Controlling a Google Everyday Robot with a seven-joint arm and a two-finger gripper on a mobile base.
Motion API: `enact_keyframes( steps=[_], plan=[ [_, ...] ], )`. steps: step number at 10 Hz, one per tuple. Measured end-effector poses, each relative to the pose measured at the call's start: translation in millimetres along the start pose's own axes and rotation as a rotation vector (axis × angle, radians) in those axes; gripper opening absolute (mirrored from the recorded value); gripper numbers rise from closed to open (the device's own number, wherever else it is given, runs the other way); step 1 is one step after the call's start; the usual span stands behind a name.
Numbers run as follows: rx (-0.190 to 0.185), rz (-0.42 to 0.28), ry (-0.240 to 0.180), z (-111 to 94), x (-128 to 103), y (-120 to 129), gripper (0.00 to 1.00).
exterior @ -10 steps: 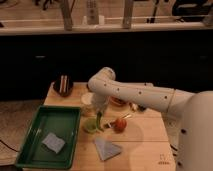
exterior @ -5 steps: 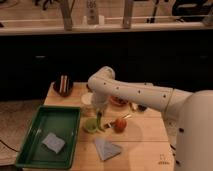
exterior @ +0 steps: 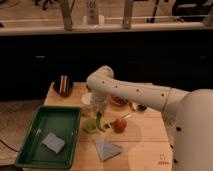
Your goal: Place pepper in plastic cup
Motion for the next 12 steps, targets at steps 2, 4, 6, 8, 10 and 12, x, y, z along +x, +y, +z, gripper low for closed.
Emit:
enact_keyframes(
  steps=[2, 4, 6, 8, 10, 12],
  plan=[
    [-0.006, -0.008, -0.010, -0.3, -1.0, 1.2, 0.21],
    [-0.011, -0.020, -0.018, 0.1, -2.8, -1.4, 0.27],
    [-0.015, -0.030, -0.026, 0.5, -4.4, -2.8, 0.25],
    [-0.020, -0.034, -0.033, -0.2, -4.7, -2.3, 0.31],
    [-0.024, -0.042, -0.040, -0.5, -5.5, -4.3, 0.49],
    [-0.027, -0.051, -0.046, 0.5, -8.0, -6.0, 0.53]
  ],
)
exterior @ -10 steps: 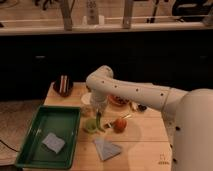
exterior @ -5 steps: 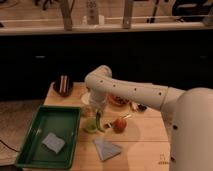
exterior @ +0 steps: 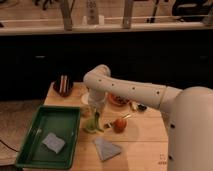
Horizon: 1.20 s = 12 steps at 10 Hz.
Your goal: Place pepper in plastic cup
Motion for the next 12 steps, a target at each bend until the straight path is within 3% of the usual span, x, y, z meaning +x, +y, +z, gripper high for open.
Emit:
enact_keyframes(
  steps=[1, 5, 7, 8, 12],
  plan=[
    [0.002, -0.001, -0.001, 0, -2, 2, 0.46],
    [0.028, -0.036, 0.006, -1, -16, -4, 0.07],
    [0.037, -0.058, 0.003, -2, -21, -7, 0.00],
    [0.038, -0.073, -0.002, -2, -24, -8, 0.05],
    [0.030, -0.095, -0.008, -8, -31, -8, 0.45]
  ],
)
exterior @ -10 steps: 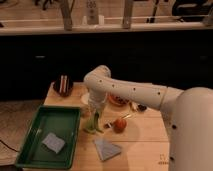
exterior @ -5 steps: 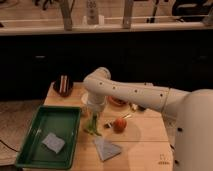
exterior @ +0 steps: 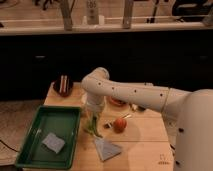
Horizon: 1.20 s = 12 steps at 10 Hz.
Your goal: Place pepper in plastic cup
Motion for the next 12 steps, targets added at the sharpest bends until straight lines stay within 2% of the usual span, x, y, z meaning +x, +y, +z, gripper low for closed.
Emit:
enact_keyframes(
  steps=[1, 4, 12],
  plan=[
    [-0.002, -0.002, 0.000, -2, -1, 0, 0.58],
    [-0.001, -0.002, -0.002, -5, -3, -1, 0.80],
    [-0.010, -0.013, -0.018, -2, -3, -12, 0.80]
  ],
)
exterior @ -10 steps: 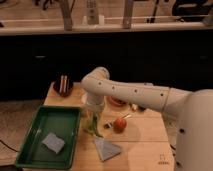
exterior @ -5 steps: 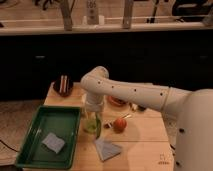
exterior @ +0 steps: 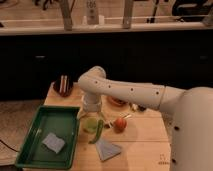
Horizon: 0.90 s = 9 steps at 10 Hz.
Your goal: Place pepper in plastic cup
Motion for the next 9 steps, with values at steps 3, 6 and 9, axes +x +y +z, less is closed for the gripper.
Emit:
enact_keyframes(
  steps=[3, 6, 9],
  plan=[
    [-0.004, -0.009, 0.003, 0.2, -2.2, -5.2, 0.80],
    [0.001, -0.017, 0.010, -0.4, -2.6, -9.5, 0.80],
    [0.002, -0.017, 0.010, -0.5, -2.7, -9.8, 0.80]
  ],
)
